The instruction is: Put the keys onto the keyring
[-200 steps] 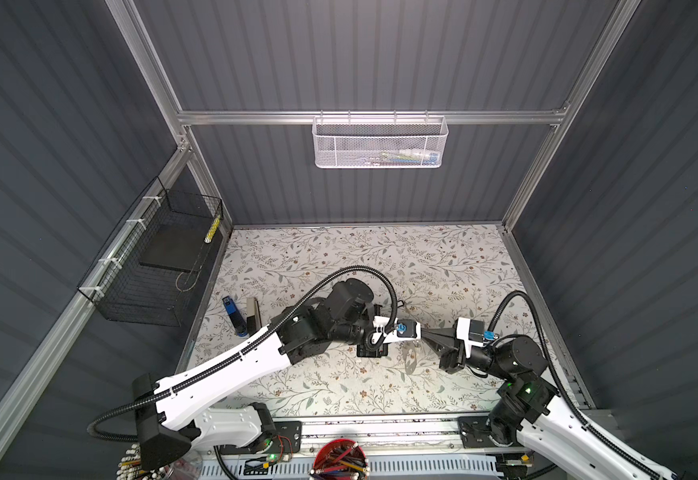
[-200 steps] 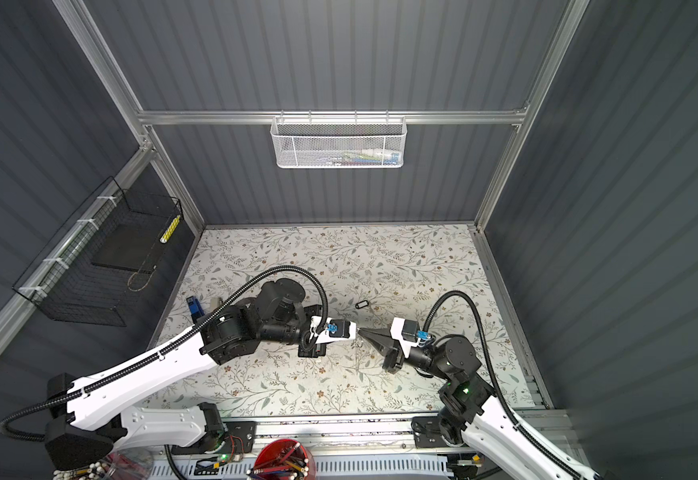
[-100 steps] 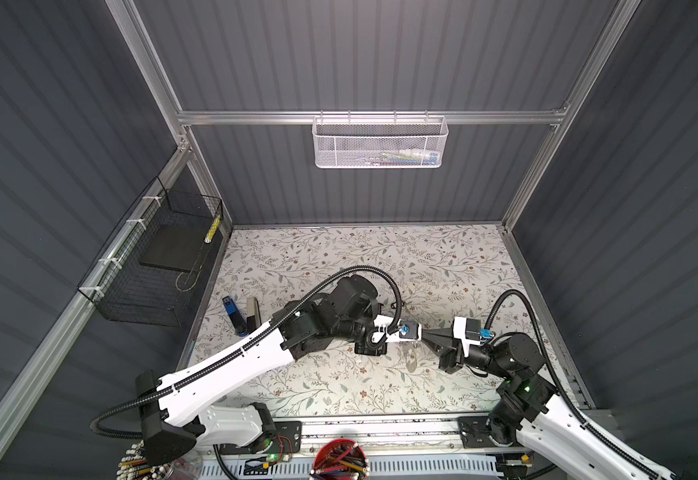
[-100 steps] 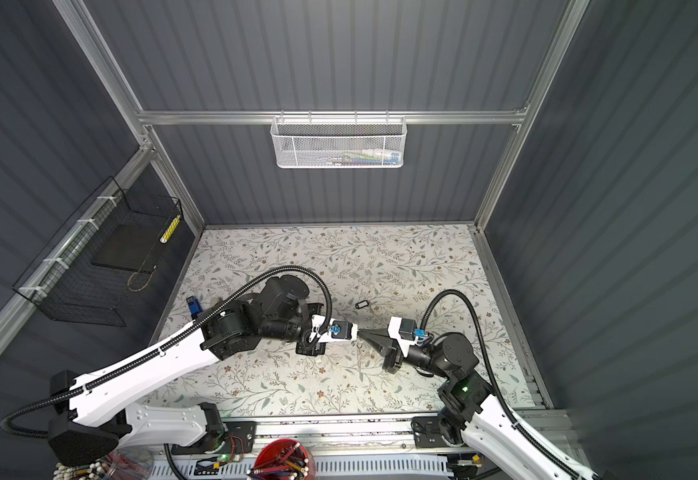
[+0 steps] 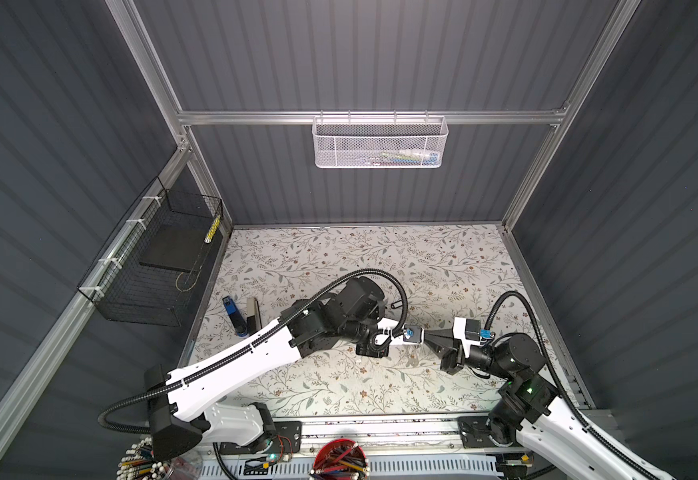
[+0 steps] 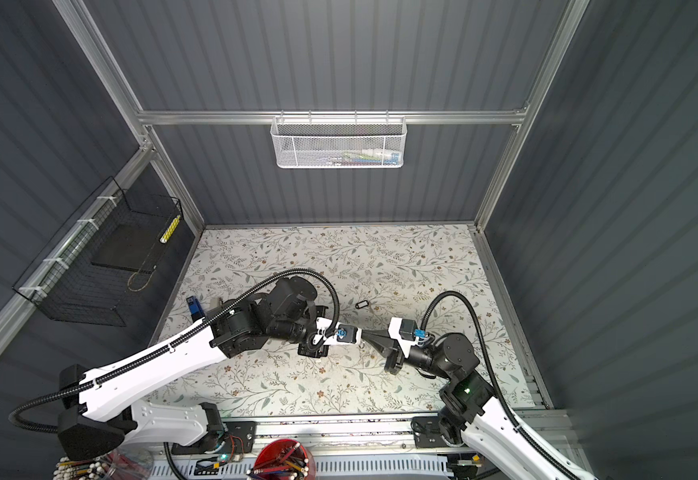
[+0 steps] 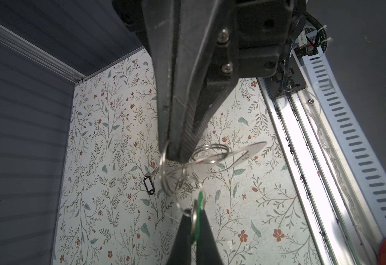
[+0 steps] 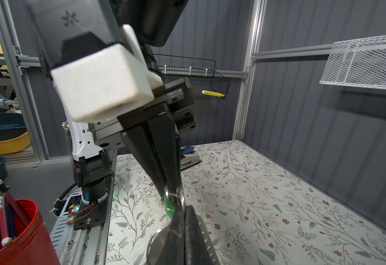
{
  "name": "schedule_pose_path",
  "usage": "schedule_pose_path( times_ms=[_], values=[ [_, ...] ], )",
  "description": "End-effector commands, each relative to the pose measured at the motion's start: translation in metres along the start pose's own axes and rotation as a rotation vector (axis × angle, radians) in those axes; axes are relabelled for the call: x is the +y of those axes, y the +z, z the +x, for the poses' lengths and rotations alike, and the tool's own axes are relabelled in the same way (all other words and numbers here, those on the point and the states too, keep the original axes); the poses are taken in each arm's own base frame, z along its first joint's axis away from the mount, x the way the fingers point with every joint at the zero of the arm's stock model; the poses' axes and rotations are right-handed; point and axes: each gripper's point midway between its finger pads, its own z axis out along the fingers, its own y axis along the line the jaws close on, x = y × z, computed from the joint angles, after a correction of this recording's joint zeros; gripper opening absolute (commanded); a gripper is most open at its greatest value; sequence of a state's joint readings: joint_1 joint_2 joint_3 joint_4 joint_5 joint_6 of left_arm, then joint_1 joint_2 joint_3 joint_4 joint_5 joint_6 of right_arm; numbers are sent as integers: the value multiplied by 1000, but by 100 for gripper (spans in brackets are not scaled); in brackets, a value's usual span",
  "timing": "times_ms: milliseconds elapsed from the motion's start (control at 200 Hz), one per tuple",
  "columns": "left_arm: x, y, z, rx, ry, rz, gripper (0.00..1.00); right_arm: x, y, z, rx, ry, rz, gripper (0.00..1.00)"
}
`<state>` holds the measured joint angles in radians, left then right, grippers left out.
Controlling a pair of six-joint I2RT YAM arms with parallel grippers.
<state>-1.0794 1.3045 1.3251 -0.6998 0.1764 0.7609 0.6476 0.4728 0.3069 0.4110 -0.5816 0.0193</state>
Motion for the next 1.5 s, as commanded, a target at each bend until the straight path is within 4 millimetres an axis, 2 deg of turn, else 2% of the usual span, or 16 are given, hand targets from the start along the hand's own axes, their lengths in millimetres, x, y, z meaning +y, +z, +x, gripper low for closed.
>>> schedule_pose_path(
  times_ms=[0, 240, 750, 946, 1231, 1496],
  values=[
    [-11, -1, 3, 19, 13, 59, 0, -3, -3, -21, -49, -25, 20, 0],
    [-12, 6, 0, 10, 16, 82, 0, -2, -1, -19, -40, -17, 5, 0],
    [-2, -3, -4, 9, 41, 30, 0, 5, 3, -11, 4, 8, -46, 0],
    [5, -13, -8, -2, 56, -13, 0, 4, 2, -4, 27, 20, -41, 0],
    [3, -10, -8, -3, 57, 0, 0, 4, 2, -9, 13, 14, -38, 0],
    [8, -14, -8, 13, 78, -21, 0, 5, 3, -3, 33, 29, -47, 0]
  ],
)
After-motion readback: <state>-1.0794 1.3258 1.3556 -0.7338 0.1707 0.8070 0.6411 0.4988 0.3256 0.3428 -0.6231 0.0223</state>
